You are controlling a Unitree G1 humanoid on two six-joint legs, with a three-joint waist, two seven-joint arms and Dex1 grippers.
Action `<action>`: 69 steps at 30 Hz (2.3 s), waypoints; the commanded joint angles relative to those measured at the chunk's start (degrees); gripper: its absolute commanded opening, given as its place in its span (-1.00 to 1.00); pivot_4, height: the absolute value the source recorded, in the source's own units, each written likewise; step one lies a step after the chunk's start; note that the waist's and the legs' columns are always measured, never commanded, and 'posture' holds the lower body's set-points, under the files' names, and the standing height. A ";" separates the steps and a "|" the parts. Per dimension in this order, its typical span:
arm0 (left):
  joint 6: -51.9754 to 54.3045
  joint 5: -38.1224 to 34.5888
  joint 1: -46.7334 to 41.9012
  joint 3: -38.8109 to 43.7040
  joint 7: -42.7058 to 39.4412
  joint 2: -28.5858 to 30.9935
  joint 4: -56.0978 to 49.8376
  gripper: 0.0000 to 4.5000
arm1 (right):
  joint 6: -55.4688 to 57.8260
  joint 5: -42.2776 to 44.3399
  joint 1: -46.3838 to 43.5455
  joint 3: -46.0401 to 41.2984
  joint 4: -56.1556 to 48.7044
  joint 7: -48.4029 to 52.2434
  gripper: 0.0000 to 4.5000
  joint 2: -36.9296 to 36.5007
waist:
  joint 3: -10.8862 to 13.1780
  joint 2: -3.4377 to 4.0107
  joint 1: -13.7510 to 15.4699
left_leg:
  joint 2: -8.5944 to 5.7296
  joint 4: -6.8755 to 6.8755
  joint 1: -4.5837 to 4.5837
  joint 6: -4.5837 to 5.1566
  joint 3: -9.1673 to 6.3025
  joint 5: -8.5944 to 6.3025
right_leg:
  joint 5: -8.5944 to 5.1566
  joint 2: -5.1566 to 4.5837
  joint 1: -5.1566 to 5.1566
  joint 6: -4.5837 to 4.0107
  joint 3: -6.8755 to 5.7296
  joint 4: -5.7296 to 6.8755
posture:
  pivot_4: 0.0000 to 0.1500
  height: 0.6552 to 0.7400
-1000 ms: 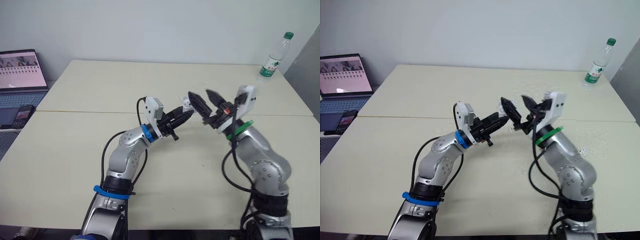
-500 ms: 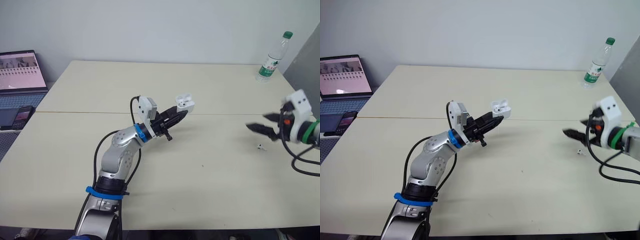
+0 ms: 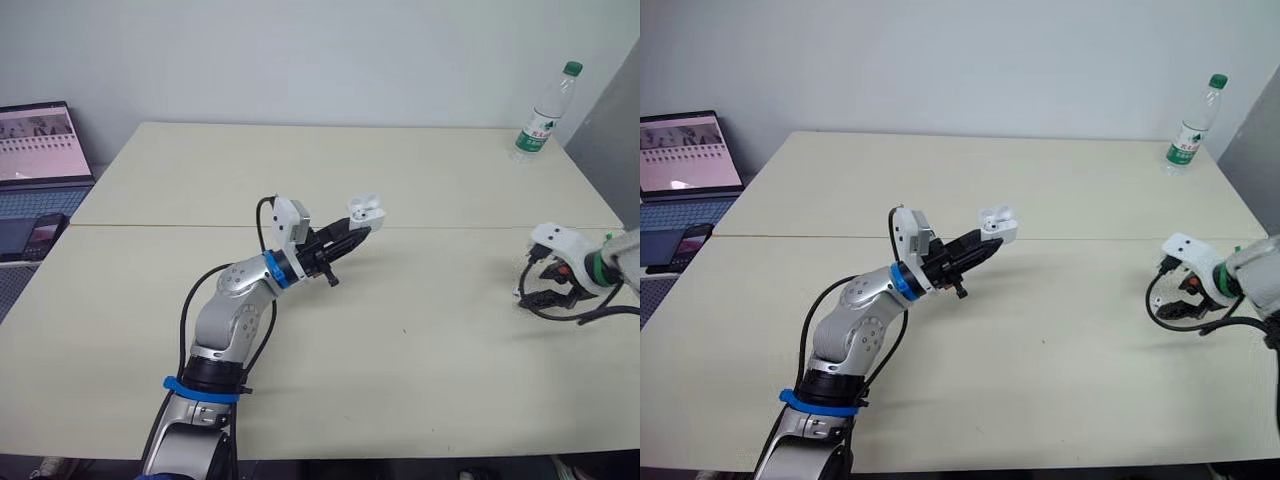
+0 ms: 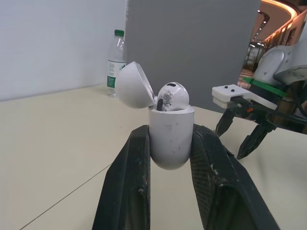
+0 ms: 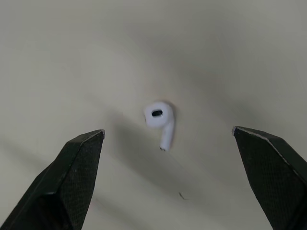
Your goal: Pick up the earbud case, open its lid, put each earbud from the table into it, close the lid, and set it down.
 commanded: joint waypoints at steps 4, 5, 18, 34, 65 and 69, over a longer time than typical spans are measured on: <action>-1.04 -0.04 0.00 0.28 0.52 -0.10 -2.73 -0.65 | 1.15 -5.00 -3.77 1.34 5.70 4.14 0.99 2.69 | 0.00 0.00 0.21 | -0.03 0.00 -0.03 0.00 -0.02 0.00 | 0.00 -0.06 0.00 0.00 0.00 -0.02 | 1.00 0.91; -1.06 -0.02 0.13 0.34 0.62 -0.06 -2.82 -0.65 | 1.10 -5.55 -3.78 1.38 5.93 4.47 0.99 2.93 | 0.00 0.00 0.21 | -0.05 0.00 -0.05 0.00 -0.03 0.00 | 0.00 -0.09 0.00 -0.01 0.00 -0.02 | 1.00 0.91; -1.12 -0.12 0.34 0.17 0.87 0.09 -2.62 -0.65 | 1.64 -8.58 -1.48 -0.20 3.08 7.70 -0.70 2.56 | -0.01 0.01 0.16 | -0.04 0.03 -0.02 0.00 -0.06 0.00 | 0.01 -0.11 0.02 -0.01 -0.03 0.03 | 1.00 0.91; -1.22 0.01 0.17 -0.32 0.51 -0.02 -2.20 -0.65 | -32.06 -3.15 18.21 -9.23 -20.70 14.92 -0.82 -10.01 | 0.00 0.02 0.23 | -0.09 0.05 -0.03 0.00 -0.10 -0.01 | 0.00 -0.10 0.04 0.02 -0.08 0.02 | 1.00 0.91; -1.89 0.53 -0.44 -1.16 -0.45 -0.55 -0.92 -0.65 | -26.47 -8.65 31.93 -14.77 -37.37 13.77 0.36 -11.55 | 0.00 0.05 0.12 | 0.01 0.70 0.27 0.00 -0.20 0.00 | 0.13 -0.03 0.62 0.24 -0.06 0.07 | 1.00 0.91; -1.95 0.50 -0.10 -1.01 -0.28 -0.39 -1.21 -0.65 | -24.80 -9.67 31.02 -13.70 -37.71 13.64 0.36 -10.99 | 0.00 0.05 0.12 | 0.01 0.70 0.27 0.00 -0.19 -0.01 | 0.13 -0.03 0.62 0.24 -0.07 0.07 | 1.00 0.91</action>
